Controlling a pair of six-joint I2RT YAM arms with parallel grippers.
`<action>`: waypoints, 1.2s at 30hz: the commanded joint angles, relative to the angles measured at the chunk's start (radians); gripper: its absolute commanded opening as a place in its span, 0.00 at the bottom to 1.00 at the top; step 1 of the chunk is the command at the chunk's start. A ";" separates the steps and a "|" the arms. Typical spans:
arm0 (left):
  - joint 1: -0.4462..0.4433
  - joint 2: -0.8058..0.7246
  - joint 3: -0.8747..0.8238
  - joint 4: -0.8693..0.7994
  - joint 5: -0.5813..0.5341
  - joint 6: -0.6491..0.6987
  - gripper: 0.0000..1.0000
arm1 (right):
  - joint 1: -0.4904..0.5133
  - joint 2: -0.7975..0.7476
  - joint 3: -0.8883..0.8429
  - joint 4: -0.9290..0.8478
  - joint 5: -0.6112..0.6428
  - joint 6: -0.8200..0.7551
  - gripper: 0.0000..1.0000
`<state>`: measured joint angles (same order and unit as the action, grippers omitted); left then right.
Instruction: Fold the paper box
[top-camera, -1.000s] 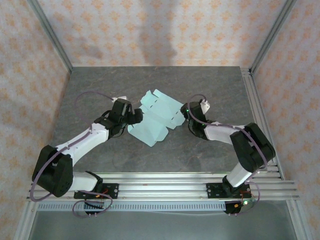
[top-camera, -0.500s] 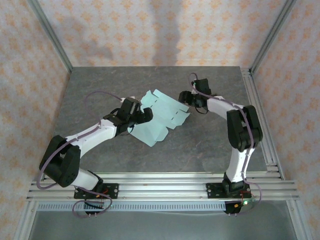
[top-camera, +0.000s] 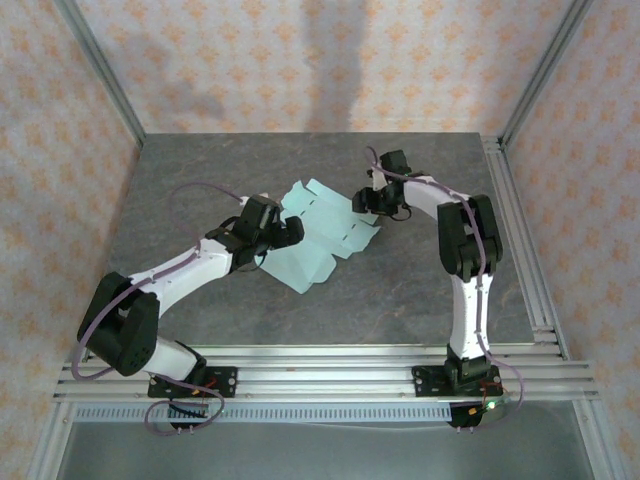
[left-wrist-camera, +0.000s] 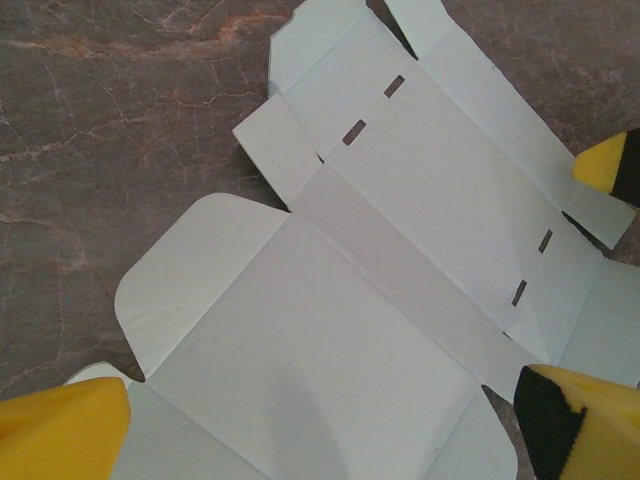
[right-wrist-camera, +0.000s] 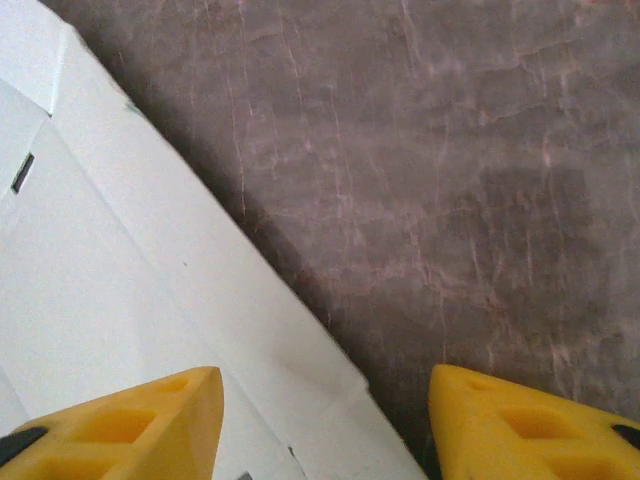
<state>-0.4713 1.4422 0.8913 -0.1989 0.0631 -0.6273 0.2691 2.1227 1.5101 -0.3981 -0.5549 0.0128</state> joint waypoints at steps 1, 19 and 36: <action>-0.004 -0.021 0.018 -0.021 -0.009 0.029 1.00 | 0.016 -0.122 -0.126 -0.021 -0.032 0.039 0.53; -0.004 0.281 0.164 0.135 0.208 -0.066 0.72 | 0.005 -0.436 -0.563 0.434 0.050 0.278 0.99; -0.005 0.503 0.231 0.112 0.193 -0.102 0.34 | -0.021 -0.318 -0.394 0.234 -0.098 0.162 0.89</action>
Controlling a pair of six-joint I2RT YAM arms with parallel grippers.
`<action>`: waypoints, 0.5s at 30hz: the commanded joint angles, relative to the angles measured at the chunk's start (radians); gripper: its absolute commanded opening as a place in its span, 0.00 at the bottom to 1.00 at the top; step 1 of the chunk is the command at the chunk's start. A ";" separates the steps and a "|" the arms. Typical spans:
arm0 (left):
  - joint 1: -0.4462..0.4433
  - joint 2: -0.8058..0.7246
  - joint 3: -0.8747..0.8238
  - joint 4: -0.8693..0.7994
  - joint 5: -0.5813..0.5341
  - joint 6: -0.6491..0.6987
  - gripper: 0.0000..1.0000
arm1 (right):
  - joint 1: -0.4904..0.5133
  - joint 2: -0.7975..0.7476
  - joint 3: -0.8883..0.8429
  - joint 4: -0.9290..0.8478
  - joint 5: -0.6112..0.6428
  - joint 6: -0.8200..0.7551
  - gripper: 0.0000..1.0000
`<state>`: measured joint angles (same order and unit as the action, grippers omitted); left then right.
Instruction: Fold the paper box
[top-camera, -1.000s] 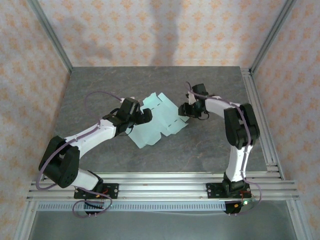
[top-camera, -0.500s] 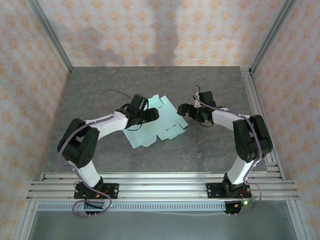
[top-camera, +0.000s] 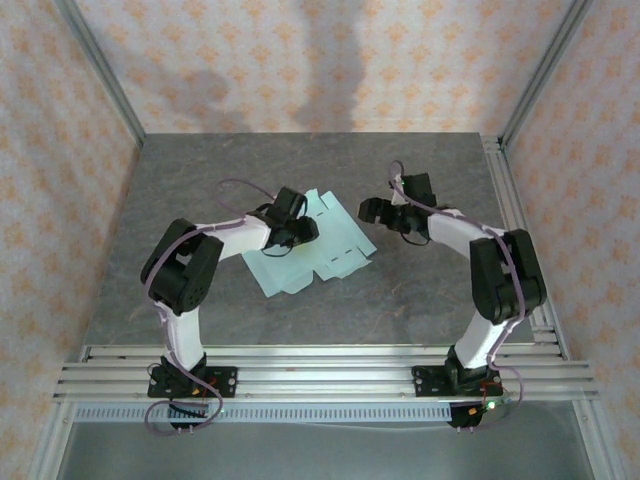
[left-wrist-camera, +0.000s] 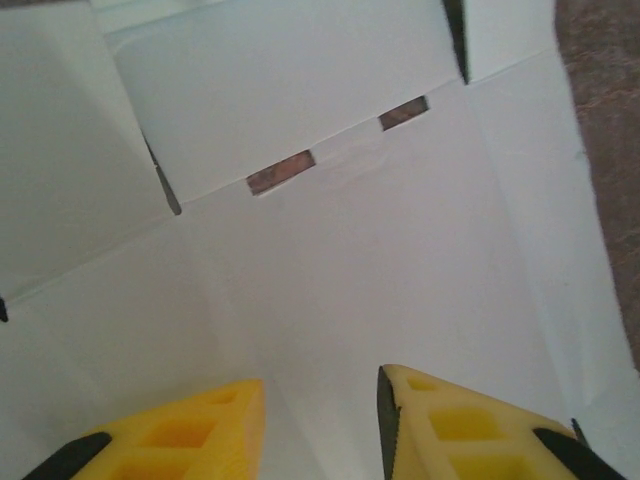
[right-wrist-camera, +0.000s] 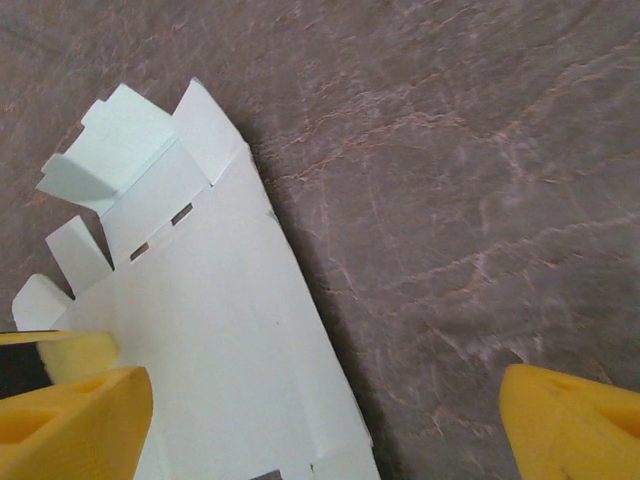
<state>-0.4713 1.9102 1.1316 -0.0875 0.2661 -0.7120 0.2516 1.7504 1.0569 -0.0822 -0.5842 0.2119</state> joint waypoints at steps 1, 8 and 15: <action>-0.006 0.041 -0.011 0.002 -0.007 -0.019 0.34 | -0.003 0.072 0.073 -0.093 -0.085 -0.042 0.89; -0.005 0.053 -0.055 0.014 -0.017 -0.017 0.34 | -0.003 0.134 0.107 -0.052 -0.188 -0.052 0.82; -0.006 0.049 -0.087 0.020 -0.013 -0.012 0.35 | -0.004 0.212 0.133 0.005 -0.265 -0.067 0.68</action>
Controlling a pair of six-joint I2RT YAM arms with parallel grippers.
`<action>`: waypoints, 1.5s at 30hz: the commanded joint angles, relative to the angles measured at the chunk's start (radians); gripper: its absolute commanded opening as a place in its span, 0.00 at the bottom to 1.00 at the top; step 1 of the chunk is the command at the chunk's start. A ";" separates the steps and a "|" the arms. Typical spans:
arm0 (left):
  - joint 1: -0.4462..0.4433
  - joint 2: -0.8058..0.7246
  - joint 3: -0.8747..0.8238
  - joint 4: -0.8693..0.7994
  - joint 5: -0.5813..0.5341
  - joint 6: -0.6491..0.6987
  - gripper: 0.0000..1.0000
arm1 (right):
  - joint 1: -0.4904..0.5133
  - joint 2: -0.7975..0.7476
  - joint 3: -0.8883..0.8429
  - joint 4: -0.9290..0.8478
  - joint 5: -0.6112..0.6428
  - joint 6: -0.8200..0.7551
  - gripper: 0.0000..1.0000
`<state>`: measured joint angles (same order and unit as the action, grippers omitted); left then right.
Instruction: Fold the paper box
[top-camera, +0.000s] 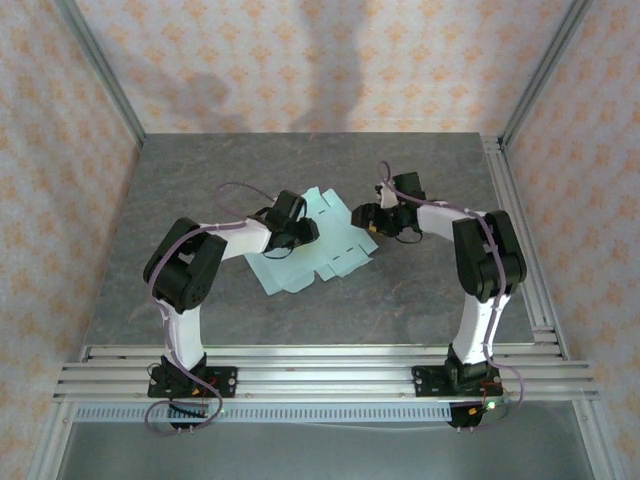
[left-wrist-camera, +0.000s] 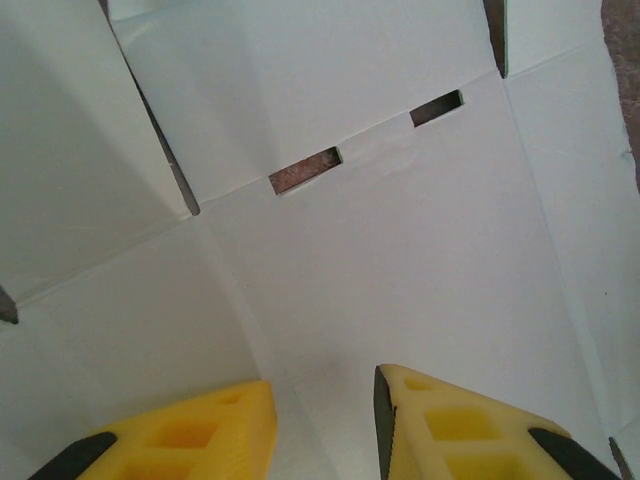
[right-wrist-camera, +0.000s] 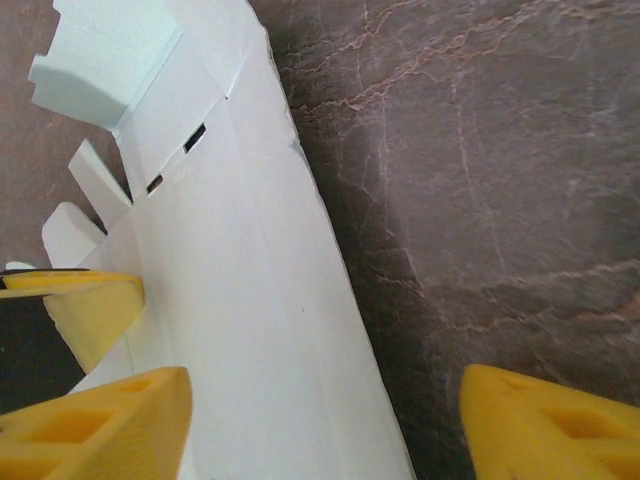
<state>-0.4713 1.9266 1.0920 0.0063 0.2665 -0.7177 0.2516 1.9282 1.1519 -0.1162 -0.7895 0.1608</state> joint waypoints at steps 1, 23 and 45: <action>-0.006 0.029 -0.049 -0.076 -0.015 -0.005 0.35 | -0.004 0.046 0.041 0.049 -0.069 -0.012 0.66; -0.005 0.021 -0.052 -0.086 -0.005 0.010 0.37 | -0.001 0.115 0.072 0.133 -0.177 -0.072 0.20; -0.007 -0.168 -0.072 -0.151 -0.070 0.043 0.66 | 0.090 0.014 0.066 -0.042 0.244 -0.278 0.00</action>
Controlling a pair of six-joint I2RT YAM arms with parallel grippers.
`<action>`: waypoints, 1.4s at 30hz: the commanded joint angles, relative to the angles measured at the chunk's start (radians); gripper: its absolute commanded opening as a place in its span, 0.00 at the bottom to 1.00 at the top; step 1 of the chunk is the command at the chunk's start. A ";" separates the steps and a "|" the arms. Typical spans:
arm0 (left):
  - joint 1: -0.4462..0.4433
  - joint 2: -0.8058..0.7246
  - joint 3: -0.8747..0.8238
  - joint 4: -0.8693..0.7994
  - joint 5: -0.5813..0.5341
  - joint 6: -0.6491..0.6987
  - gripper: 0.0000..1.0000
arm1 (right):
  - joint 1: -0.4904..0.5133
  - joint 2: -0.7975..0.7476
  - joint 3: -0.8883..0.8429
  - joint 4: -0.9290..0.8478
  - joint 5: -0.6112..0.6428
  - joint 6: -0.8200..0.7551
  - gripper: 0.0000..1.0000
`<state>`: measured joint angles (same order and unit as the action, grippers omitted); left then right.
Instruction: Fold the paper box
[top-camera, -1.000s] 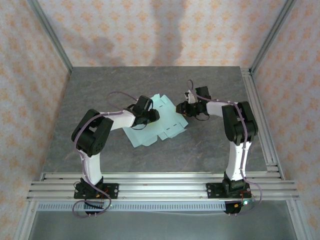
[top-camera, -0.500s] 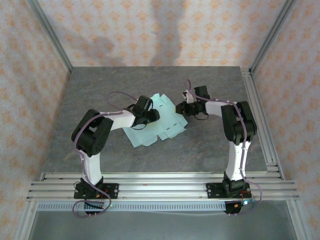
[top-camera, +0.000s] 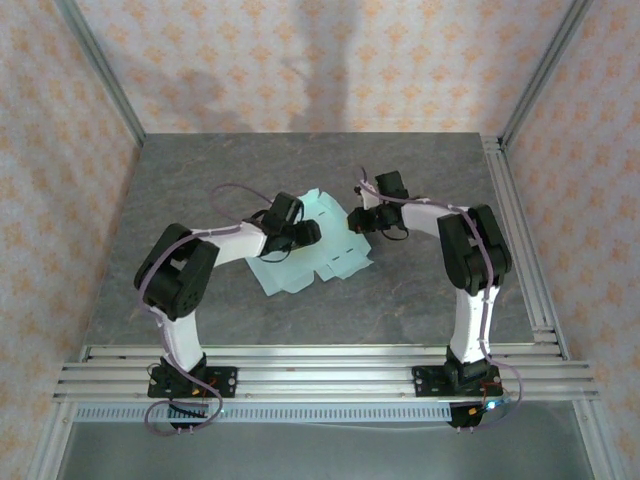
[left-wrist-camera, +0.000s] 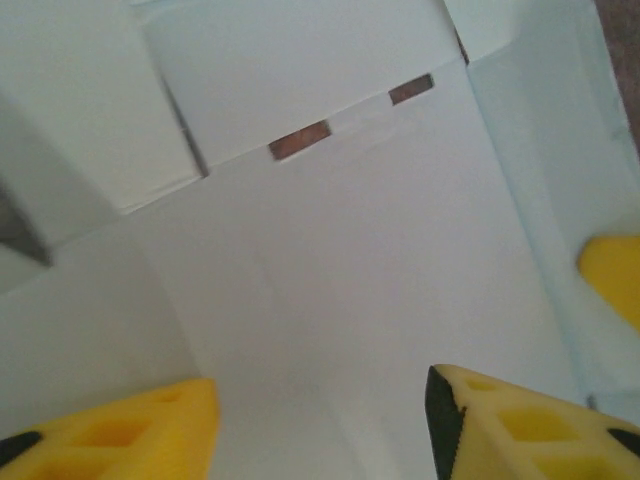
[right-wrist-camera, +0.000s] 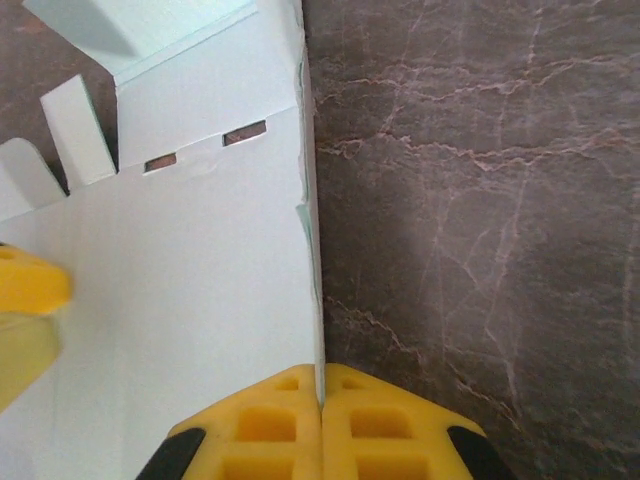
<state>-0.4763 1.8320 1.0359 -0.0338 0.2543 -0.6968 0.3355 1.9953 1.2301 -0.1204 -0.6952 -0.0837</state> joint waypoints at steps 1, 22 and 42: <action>-0.002 -0.101 -0.016 -0.132 -0.078 0.031 0.70 | 0.015 -0.061 -0.010 -0.057 0.184 -0.047 0.00; 0.112 -0.389 -0.222 -0.174 -0.150 0.041 1.00 | 0.399 -0.046 -0.077 0.148 1.302 -0.341 0.00; 0.159 -0.434 -0.235 -0.214 -0.141 0.091 1.00 | 0.273 -0.121 -0.029 -0.059 0.785 -0.065 0.00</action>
<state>-0.3260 1.4029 0.8028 -0.2287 0.1196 -0.6270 0.6502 1.9179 1.1801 -0.0933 0.2951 -0.2623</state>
